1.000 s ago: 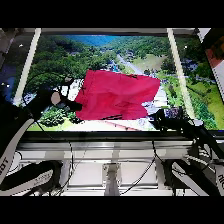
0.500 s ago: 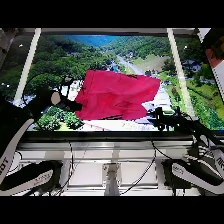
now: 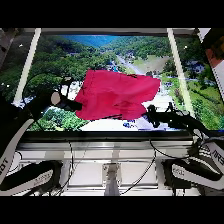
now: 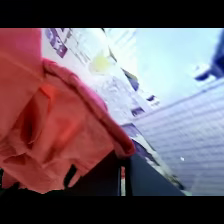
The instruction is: Fold the clothes and pants, and hang the long-sleeved shirts on hangers.
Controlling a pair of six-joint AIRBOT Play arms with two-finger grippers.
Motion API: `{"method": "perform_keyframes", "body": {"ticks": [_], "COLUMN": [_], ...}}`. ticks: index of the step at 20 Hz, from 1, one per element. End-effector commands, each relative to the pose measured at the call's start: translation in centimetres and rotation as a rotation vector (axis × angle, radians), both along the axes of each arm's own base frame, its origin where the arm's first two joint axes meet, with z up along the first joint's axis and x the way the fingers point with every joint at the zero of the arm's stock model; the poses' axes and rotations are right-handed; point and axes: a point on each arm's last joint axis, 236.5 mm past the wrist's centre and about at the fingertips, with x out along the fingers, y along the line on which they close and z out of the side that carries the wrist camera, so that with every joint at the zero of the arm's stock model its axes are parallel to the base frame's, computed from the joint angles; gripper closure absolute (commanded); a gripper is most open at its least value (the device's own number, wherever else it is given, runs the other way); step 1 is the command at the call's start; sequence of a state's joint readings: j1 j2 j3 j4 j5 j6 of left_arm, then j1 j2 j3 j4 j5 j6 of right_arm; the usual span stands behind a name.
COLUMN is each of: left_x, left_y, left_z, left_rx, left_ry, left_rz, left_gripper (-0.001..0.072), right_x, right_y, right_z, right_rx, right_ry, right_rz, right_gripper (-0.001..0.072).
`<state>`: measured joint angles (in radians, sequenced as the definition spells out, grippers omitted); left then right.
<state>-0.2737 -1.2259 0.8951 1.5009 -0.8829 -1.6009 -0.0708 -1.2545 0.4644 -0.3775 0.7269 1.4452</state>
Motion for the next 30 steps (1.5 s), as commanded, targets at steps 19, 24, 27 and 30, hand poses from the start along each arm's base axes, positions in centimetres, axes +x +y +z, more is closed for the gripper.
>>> {"method": "perform_keyframes", "body": {"ticks": [19, 24, 27, 30], "left_x": [18.0, 19.8, 18.7, 16.1], "left_y": [-8.3, -8.5, -6.7, -5.4], "left_z": [28.8, 32.9, 29.2, 23.9], "left_rx": [-0.76, -0.639, -0.483, -0.314], "left_ry": [-1.134, -1.099, -0.915, -0.702], "left_rz": [0.303, 0.192, 0.155, 0.064], "left_gripper": [0.0691, 0.0691, 0.0691, 0.0691], "right_x": [23.2, 25.5, 23.8, 20.4], "right_y": [-12.0, -10.4, -9.9, -8.7], "right_z": [31.0, 39.4, 38.4, 33.1], "right_rx": [-0.207, -0.251, -0.378, -0.479], "right_ry": [-0.804, -0.974, -0.927, -0.76], "right_rz": [-0.501, -0.375, -0.194, 0.044], "right_gripper": [0.0706, 0.0706, 0.0708, 0.0709]}}
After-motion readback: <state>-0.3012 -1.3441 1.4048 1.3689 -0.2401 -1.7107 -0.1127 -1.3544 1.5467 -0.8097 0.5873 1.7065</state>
